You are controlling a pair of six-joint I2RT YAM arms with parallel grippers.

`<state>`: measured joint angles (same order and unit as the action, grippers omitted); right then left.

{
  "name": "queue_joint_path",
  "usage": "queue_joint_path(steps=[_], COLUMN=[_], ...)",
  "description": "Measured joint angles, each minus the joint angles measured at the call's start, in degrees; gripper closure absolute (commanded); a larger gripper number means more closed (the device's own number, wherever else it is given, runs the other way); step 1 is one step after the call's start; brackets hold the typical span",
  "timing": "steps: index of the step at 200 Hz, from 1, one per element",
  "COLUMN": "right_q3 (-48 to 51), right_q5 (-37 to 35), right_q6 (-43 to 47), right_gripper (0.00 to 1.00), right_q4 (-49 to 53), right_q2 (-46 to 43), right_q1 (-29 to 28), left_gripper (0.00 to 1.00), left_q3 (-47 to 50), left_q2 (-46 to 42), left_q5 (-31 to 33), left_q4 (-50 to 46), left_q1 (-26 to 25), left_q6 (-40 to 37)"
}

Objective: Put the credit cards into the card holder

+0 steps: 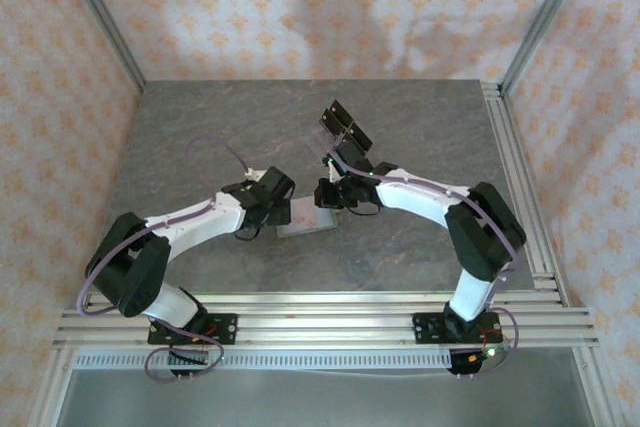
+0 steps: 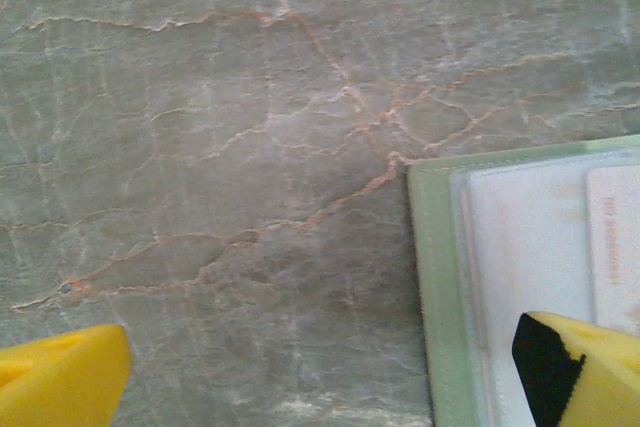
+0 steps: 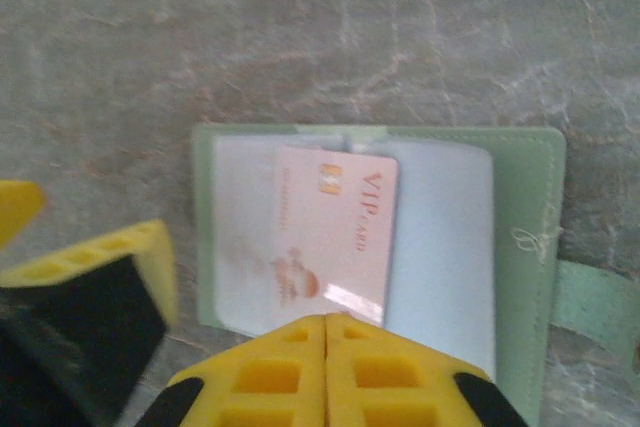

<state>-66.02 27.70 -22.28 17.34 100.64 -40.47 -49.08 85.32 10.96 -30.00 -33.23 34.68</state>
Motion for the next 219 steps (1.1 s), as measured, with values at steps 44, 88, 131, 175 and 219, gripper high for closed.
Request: queue_joint_path(steps=[44,88,131,175,219], right_q3=[-1.7,-3.9,-5.4,-6.9,-7.5], right_q5=[-0.3,-0.3,0.0,0.6,1.2], right_q6=[3.0,4.4,4.7,5.0,5.0], right_gripper=[0.98,0.99,1.00,1.00,1.00], right_q4=[5.2,6.7,6.9,7.1,7.1], right_q2=[4.5,7.0,9.2,11.0,12.1], right_q1=[0.0,0.0,0.0,0.0,0.0], left_gripper=[0.00,0.00,0.00,0.00,0.00], left_q3=[2.8,4.6,4.6,4.7,5.3], left_q2=[0.0,0.1,0.5,1.5,2.0], left_q5=[0.0,0.0,0.0,-0.1,-0.2], left_q4=[0.0,0.4,1.4,2.1,2.8], left_q1=[0.7,0.7,0.7,0.7,0.7], left_q6=[0.0,0.0,0.3,0.4,0.5])
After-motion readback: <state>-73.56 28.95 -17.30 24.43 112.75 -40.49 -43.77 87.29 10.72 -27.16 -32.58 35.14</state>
